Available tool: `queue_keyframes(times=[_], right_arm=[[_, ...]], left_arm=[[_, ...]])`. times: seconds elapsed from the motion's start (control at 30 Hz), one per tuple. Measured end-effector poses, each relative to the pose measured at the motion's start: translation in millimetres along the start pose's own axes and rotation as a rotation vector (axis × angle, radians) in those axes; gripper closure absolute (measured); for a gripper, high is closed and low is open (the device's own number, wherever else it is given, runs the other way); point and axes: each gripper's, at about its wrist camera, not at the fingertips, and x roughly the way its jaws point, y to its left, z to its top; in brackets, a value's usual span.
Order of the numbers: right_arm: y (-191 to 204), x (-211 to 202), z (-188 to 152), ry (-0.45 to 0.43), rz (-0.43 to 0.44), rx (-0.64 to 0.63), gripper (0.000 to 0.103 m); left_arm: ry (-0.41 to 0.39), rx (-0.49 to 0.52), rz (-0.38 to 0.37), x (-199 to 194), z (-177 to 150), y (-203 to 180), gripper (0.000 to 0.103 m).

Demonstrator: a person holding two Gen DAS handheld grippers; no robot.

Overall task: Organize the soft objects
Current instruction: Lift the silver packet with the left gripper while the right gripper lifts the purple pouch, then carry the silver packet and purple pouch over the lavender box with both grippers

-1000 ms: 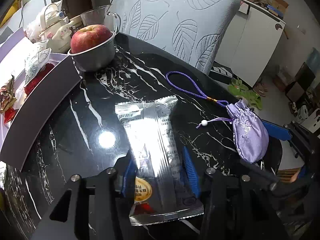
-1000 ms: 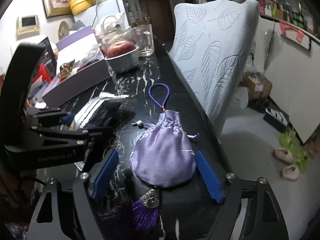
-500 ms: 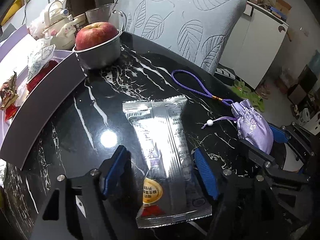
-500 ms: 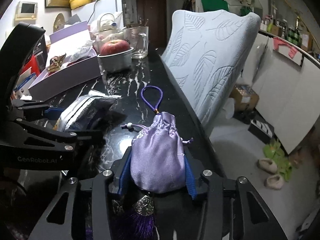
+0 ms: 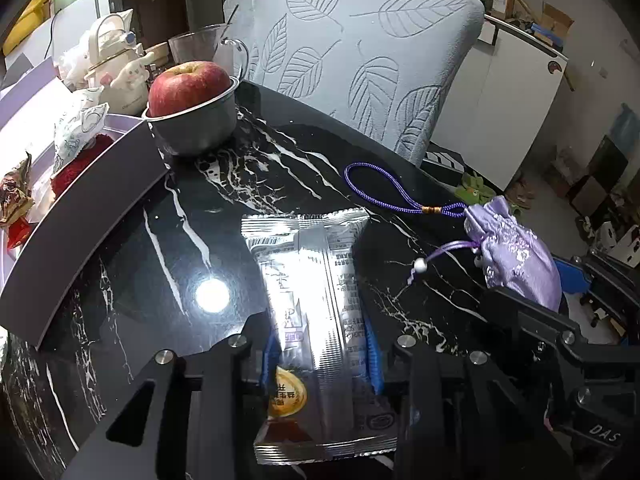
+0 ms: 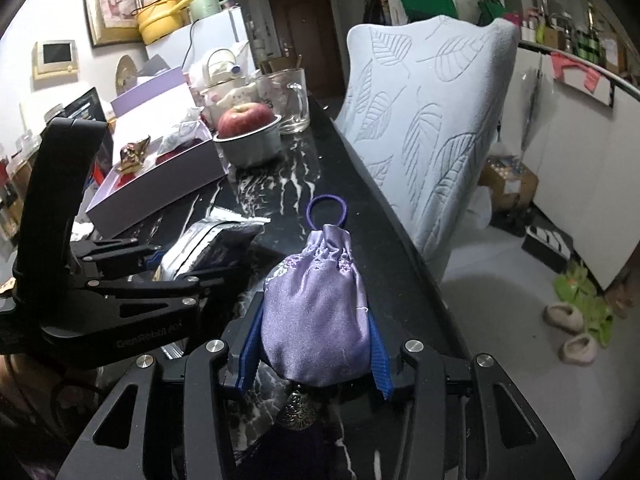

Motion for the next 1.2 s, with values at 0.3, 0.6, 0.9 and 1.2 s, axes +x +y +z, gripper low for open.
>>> queue_keyframes(times=[0.3, 0.6, 0.9, 1.2], right_arm=[[15, -3, 2, -0.014, 0.003, -0.035, 0.058], [39, -8, 7, -0.037, 0.085, -0.092, 0.058], [75, -5, 5, -0.036, 0.217, -0.170, 0.058], [120, -4, 5, -0.035, 0.346, -0.267, 0.058]], left_arm=[[-0.006, -0.043, -0.064, -19, -10, 8, 0.070], [-0.045, -0.105, -0.034, -48, -23, 28, 0.070], [-0.079, -0.205, 0.055, -79, -47, 59, 0.070], [-0.137, -0.306, 0.143, -114, -73, 88, 0.071]])
